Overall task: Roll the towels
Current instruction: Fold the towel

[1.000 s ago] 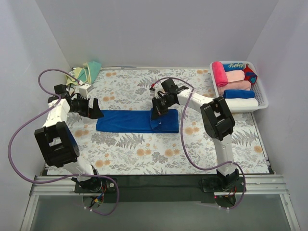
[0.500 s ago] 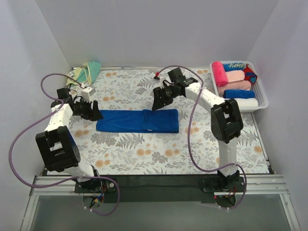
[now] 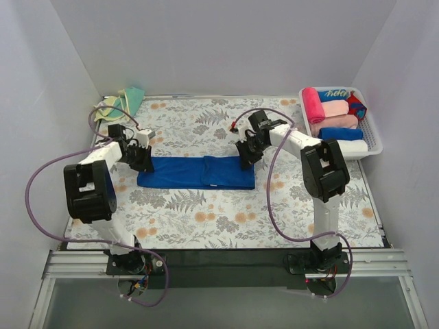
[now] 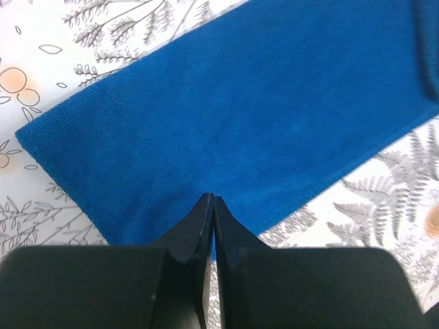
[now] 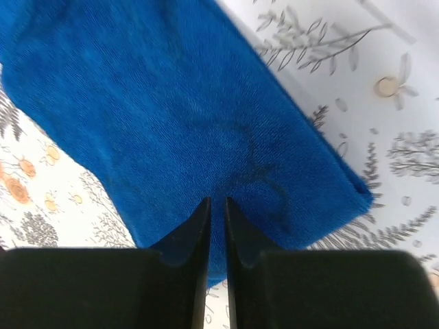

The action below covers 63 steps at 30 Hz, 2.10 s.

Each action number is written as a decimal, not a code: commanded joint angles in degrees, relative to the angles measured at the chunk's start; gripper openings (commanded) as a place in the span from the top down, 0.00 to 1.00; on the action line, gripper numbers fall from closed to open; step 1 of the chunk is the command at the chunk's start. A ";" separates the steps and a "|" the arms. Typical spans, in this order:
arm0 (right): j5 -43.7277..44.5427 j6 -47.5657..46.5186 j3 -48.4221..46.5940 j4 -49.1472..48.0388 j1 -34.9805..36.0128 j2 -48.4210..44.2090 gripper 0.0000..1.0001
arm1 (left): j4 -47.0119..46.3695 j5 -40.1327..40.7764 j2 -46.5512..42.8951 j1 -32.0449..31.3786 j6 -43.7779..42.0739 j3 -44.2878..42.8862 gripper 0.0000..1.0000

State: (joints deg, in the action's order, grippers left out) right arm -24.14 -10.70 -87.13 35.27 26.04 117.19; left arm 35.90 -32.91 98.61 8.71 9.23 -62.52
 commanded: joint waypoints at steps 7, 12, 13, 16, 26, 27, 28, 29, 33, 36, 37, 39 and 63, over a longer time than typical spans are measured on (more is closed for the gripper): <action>-4.06 0.40 9.16 -0.90 0.67 -2.66 0.83 | -3.38 5.13 11.67 -4.57 1.84 -6.55 1.00; -10.30 5.50 18.74 -5.81 3.91 -8.02 0.75 | -3.12 5.92 20.55 -7.29 2.63 -16.39 1.00; -11.27 7.43 19.88 -6.78 4.89 -8.81 0.73 | -2.94 5.92 21.96 -7.91 2.46 -20.93 1.00; -16.02 10.34 22.97 -10.21 9.98 -11.97 0.65 | -2.07 4.00 28.20 -11.86 2.28 -28.24 1.00; -19.72 14.57 18.05 -13.03 12.64 -18.03 0.55 | 0.14 -0.67 34.20 -18.12 3.60 -48.40 0.57; -19.37 13.78 18.31 -13.12 10.45 -18.65 0.55 | -0.47 -0.49 33.15 -17.85 3.42 -47.70 0.53; -18.76 12.99 18.58 -13.12 9.48 -19.10 0.55 | -1.18 -0.23 30.53 -17.85 3.33 -46.65 0.52; -16.84 12.20 18.66 -13.12 8.77 -19.19 0.55 | -2.05 -0.23 29.02 -17.76 3.25 -45.07 0.51; -16.81 10.96 19.10 -12.85 7.27 -16.56 0.57 | -5.66 -3.21 22.43 -17.76 4.47 -37.42 0.45; -17.61 10.96 20.16 -13.03 7.36 -14.45 0.59 | -5.58 -3.48 19.96 -17.76 5.53 -33.29 0.50; -17.69 9.48 20.60 -13.12 7.27 -14.01 0.59 | -5.49 -3.66 19.61 -17.85 5.62 -31.45 0.51; -17.69 9.29 22.09 -13.38 7.36 -13.30 0.59 | -5.31 -3.31 19.34 -17.85 5.53 -29.77 0.56; -21.92 18.09 22.98 -19.98 10.88 -12.58 0.48 | -8.73 -7.79 26.50 -18.47 6.50 -42.97 0.31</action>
State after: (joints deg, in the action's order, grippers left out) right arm -46.24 7.66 -62.02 13.58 39.27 108.79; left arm 30.72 -41.15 135.39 -10.22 17.45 -107.77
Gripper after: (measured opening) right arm 0.494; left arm 0.648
